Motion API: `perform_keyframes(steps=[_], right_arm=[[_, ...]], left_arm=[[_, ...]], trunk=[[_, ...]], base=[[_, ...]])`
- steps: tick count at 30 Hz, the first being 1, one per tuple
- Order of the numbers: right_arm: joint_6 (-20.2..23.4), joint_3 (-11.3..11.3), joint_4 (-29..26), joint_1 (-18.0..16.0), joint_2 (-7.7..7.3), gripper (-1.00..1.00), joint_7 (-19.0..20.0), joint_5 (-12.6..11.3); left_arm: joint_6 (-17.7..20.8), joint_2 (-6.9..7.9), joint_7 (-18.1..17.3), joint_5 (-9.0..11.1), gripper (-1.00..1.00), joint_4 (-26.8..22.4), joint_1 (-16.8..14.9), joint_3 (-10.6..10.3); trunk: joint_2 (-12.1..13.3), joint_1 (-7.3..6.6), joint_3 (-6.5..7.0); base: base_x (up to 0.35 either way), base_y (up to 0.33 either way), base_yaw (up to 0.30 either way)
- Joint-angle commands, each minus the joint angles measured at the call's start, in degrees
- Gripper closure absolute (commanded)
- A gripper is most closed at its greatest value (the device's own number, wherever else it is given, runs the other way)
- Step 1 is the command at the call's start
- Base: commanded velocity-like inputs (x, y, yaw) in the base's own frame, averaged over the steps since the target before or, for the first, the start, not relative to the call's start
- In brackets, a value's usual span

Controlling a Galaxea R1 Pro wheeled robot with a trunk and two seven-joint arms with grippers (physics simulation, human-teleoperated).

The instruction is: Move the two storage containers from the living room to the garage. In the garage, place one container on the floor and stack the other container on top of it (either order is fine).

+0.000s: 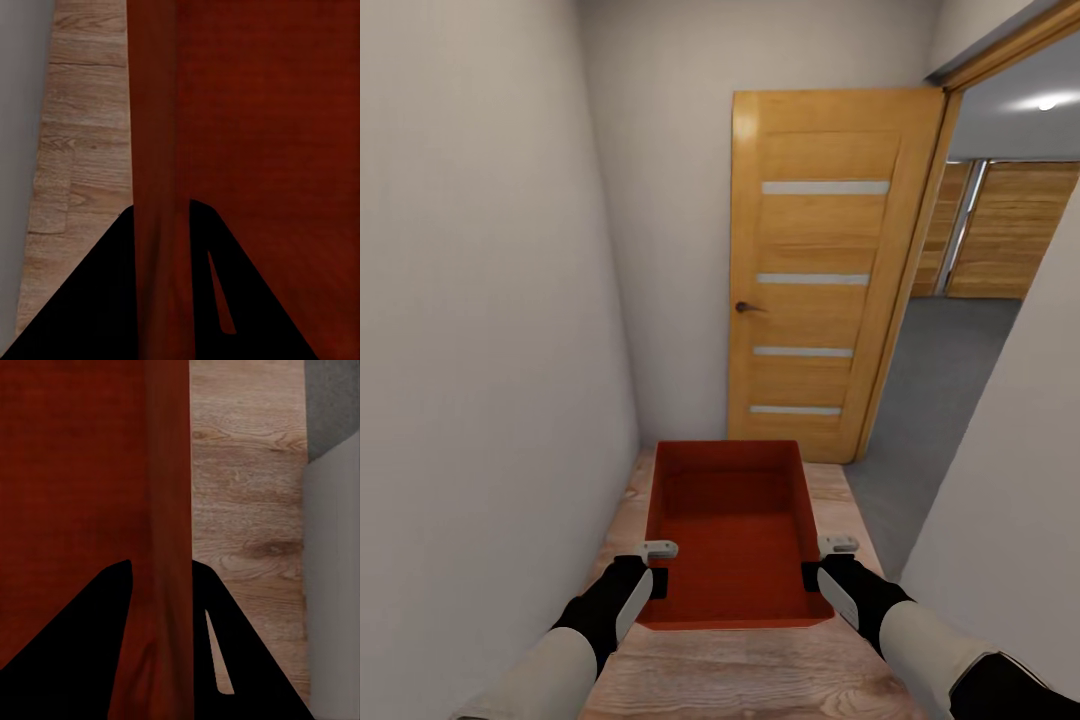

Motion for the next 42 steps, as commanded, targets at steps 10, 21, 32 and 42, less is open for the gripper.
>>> perform_keyframes(steps=[10, 21, 32, 42], right_arm=[[0.0, 1.5, -0.4, -0.1, -0.06, 1.0, 0.0, -1.0], [0.0, 1.5, -0.4, -0.1, -0.06, 1.0, 0.0, -1.0], [0.0, 1.5, -0.4, -0.1, 0.02, 1.0, 0.0, -1.0], [0.0, 1.5, -0.4, -0.1, -0.03, 1.0, 0.0, -0.9]], left_arm=[[0.4, 0.2, 0.8, 0.4, 1.0, 2.9, 0.0, -1.0], [0.4, 0.21, 0.8, 0.3, 1.0, 2.9, 0.0, -1.0], [0.4, 0.24, 0.8, 0.3, 1.0, 2.9, 0.0, -1.0], [0.4, 0.28, 0.8, 0.3, 1.0, 2.5, 0.0, -1.0]], trunk=[[-0.1, 0.07, -0.12], [-0.1, 0.07, -0.12], [-0.1, 0.07, -0.12], [-0.1, 0.07, -0.12]], base=[[0.322, 0.0, 0.0], [0.322, 0.0, 0.0], [0.322, 0.0, -0.144], [0.322, 0.0, -0.036]])
